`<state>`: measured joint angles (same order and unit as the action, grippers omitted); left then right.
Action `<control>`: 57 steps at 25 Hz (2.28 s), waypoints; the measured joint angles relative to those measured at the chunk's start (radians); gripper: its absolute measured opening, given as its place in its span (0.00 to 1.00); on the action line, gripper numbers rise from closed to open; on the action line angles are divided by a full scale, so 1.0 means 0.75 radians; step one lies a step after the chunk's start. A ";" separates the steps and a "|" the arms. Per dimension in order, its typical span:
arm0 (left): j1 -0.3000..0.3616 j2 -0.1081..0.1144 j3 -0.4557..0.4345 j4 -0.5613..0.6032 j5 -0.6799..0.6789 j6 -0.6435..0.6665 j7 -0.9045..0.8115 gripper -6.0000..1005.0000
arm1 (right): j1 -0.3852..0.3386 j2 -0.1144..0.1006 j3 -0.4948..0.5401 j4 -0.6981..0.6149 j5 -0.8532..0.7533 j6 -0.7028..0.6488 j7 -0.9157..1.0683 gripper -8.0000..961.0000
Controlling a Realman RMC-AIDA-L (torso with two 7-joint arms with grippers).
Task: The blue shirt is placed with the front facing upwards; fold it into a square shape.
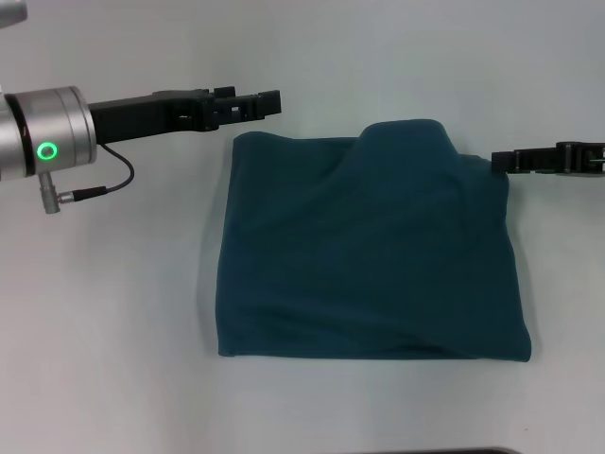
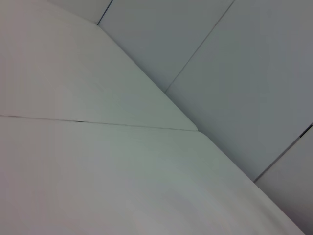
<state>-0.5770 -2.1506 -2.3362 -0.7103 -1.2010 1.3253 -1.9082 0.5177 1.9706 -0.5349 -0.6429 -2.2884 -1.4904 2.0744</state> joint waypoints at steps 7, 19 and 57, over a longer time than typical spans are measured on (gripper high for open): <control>0.001 0.000 0.000 -0.003 0.000 0.000 0.000 0.96 | 0.013 0.010 0.036 0.066 0.002 0.055 0.002 0.47; 0.002 0.014 -0.001 -0.008 0.002 0.000 0.008 0.96 | -0.009 0.025 0.067 0.129 0.057 0.080 0.005 0.42; 0.006 0.027 -0.007 -0.008 0.011 0.011 0.030 0.96 | -0.023 0.069 0.091 0.132 0.225 0.077 -0.126 0.06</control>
<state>-0.5725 -2.1305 -2.3413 -0.7163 -1.1927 1.3333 -1.8857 0.5002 2.0223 -0.4668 -0.5436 -2.1195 -1.4323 1.9800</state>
